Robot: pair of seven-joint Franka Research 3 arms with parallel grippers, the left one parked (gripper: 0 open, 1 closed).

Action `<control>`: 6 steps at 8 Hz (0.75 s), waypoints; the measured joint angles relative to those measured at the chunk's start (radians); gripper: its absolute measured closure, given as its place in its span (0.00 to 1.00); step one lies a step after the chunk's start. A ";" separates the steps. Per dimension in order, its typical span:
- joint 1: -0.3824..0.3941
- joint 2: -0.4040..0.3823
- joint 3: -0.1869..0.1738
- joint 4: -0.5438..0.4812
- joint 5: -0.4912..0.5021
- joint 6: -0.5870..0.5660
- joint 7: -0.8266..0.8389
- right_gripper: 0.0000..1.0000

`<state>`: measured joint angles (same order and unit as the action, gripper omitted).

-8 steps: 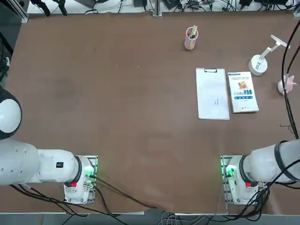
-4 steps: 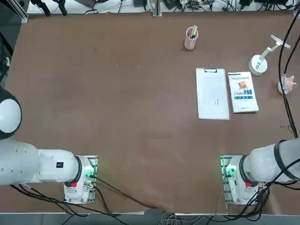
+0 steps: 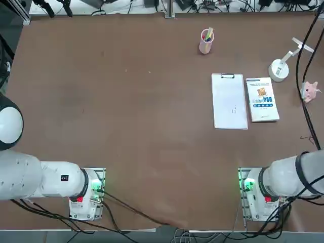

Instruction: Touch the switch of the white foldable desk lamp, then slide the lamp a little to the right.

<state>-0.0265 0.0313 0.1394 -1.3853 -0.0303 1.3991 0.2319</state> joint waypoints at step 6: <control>-0.007 -0.119 -0.047 -0.171 0.000 0.078 0.000 0.01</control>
<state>-0.0330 -0.0879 0.0927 -1.5565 -0.0300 1.4770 0.2321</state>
